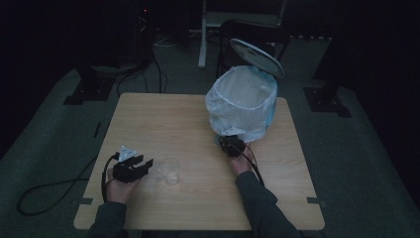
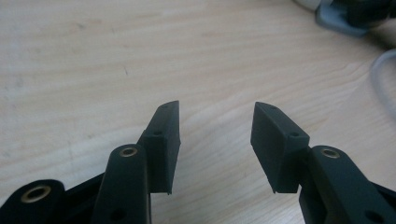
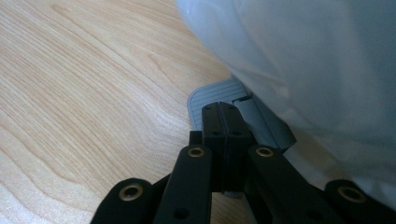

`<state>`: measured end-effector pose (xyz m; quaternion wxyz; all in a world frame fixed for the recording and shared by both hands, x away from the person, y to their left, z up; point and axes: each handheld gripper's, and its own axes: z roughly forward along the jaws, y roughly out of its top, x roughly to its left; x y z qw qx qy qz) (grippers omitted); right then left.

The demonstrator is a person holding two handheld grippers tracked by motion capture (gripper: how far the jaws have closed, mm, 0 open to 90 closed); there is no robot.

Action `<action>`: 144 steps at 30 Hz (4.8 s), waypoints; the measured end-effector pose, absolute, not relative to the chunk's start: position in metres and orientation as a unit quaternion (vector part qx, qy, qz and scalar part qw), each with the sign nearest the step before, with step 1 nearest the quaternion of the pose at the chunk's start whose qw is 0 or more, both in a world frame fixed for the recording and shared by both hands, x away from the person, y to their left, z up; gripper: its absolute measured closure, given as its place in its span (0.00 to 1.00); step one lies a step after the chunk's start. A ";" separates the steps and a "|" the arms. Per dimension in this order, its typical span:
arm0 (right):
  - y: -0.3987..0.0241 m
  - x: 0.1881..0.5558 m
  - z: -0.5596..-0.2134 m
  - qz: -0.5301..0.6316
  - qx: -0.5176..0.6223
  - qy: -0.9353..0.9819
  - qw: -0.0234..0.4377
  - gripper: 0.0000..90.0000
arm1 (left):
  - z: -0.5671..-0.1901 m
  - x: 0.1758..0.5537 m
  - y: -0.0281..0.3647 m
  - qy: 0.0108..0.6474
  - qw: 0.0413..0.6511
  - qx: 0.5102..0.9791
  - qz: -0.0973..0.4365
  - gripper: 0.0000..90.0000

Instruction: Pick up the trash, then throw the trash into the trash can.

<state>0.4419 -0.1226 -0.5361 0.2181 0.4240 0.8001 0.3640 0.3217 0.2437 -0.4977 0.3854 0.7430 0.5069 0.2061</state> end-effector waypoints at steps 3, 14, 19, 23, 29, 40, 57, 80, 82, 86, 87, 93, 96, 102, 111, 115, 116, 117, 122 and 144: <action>-0.121 0.441 -0.536 0.361 0.424 0.800 0.222 1.00 | -0.487 0.321 0.244 0.502 0.394 0.742 0.206 0.59; -0.121 0.440 -0.537 0.364 0.426 0.797 0.225 1.00 | -0.458 0.315 0.232 0.473 0.417 0.749 0.203 0.59; -0.122 0.440 -0.537 0.364 0.426 0.797 0.224 1.00 | -0.455 0.312 0.229 0.466 0.423 0.752 0.196 0.59; -0.122 0.440 -0.537 0.366 0.425 0.797 0.225 1.00 | -0.453 0.310 0.227 0.462 0.432 0.753 0.181 0.59; -0.122 0.440 -0.537 0.366 0.426 0.797 0.223 1.00 | -0.454 0.302 0.213 0.443 0.430 0.769 0.167 0.59; -0.123 0.441 -0.537 0.367 0.428 0.796 0.219 1.00 | -0.464 0.299 0.214 0.449 0.413 0.779 0.146 0.60; -0.123 0.441 -0.537 0.366 0.426 0.798 0.219 1.00 | -0.477 0.276 0.214 0.443 0.382 0.799 0.139 0.93; -0.123 0.441 -0.537 0.367 0.425 0.797 0.222 1.00 | -0.479 0.286 0.203 0.420 0.400 0.799 0.162 0.97; -0.123 0.441 -0.537 0.367 0.425 0.797 0.222 1.00 | -0.476 0.288 0.203 0.420 0.404 0.795 0.168 0.97; -0.123 0.441 -0.537 0.367 0.424 0.797 0.223 1.00 | -0.471 0.291 0.203 0.420 0.404 0.793 0.178 0.97; -0.123 0.441 -0.537 0.367 0.425 0.797 0.223 1.00 | -0.466 0.292 0.203 0.419 0.408 0.789 0.186 0.97; -0.123 0.441 -0.538 0.368 0.424 0.797 0.222 1.00 | -0.455 0.298 0.202 0.416 0.415 0.785 0.197 0.97; -0.123 0.440 -0.538 0.369 0.425 0.796 0.221 1.00 | -0.451 0.301 0.202 0.417 0.417 0.782 0.201 0.97; -0.123 0.440 -0.538 0.371 0.426 0.795 0.221 1.00 | -0.448 0.303 0.201 0.414 0.420 0.781 0.205 0.97; -0.123 0.440 -0.538 0.372 0.425 0.795 0.224 1.00 | -0.441 0.309 0.202 0.416 0.427 0.774 0.212 0.97; -0.124 0.440 -0.539 0.374 0.424 0.794 0.223 1.00 | -0.437 0.312 0.202 0.415 0.433 0.770 0.215 0.97; -0.124 0.440 -0.539 0.374 0.424 0.794 0.224 1.00 | -0.437 0.313 0.202 0.415 0.432 0.771 0.216 0.97; -0.124 0.440 -0.539 0.374 0.424 0.794 0.223 1.00 | -0.436 0.314 0.202 0.416 0.433 0.770 0.217 0.97; -0.123 0.439 -0.539 0.374 0.425 0.793 0.225 1.00 | -0.432 0.317 0.202 0.415 0.437 0.767 0.220 0.97; -0.125 0.440 -0.539 0.377 0.426 0.792 0.220 1.00 | -0.410 0.338 0.198 0.398 0.440 0.770 0.237 0.97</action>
